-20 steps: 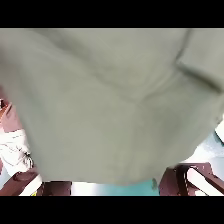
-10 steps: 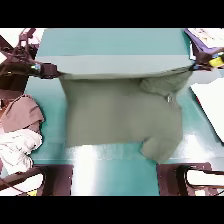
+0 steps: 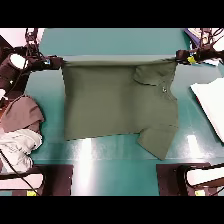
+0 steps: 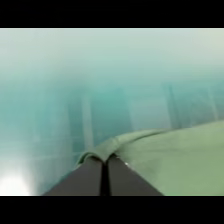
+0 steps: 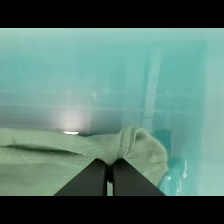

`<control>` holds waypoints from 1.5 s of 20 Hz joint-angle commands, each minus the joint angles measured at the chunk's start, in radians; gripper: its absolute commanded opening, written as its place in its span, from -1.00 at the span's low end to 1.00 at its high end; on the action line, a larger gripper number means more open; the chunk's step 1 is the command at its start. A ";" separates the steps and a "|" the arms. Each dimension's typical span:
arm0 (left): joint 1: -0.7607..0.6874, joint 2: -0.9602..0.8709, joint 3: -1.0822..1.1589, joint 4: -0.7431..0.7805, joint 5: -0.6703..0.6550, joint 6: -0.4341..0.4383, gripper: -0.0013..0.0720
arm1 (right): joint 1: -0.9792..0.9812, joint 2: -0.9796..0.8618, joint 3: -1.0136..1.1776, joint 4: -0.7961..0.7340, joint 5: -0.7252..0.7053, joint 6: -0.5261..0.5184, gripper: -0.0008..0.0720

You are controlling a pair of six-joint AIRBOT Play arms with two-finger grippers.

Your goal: Fold the shirts.

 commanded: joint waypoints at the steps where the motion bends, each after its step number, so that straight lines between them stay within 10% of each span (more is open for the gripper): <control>1: 0.001 -0.012 0.000 0.030 -0.039 0.045 -0.90 | 0.005 -0.008 0.000 -0.038 0.015 -0.001 -0.93; 8: 0.000 -0.032 -0.004 0.148 -0.378 0.046 -0.89 | 0.011 -0.006 -0.156 -0.120 0.235 0.000 -0.93; 15: 0.000 -0.084 -0.042 0.167 -0.432 0.003 -0.89 | 0.021 -0.006 -0.249 -0.111 0.229 0.001 -0.91; 16: 0.000 -0.085 -0.042 0.167 -0.437 -0.016 -0.83 | 0.021 -0.006 -0.249 -0.109 0.240 0.001 -0.87; 18: 0.001 -0.084 -0.042 0.172 -0.463 -0.048 0.39 | 0.021 -0.005 -0.249 -0.109 0.281 0.001 0.10; 24: 0.031 -0.034 -0.032 0.209 -0.683 -0.100 0.46 | -0.043 0.097 -0.250 0.005 0.433 -0.046 0.09; 30: 0.199 0.233 -0.335 -0.063 -0.716 -0.081 0.46 | -0.148 0.219 -0.250 0.254 0.462 -0.125 0.09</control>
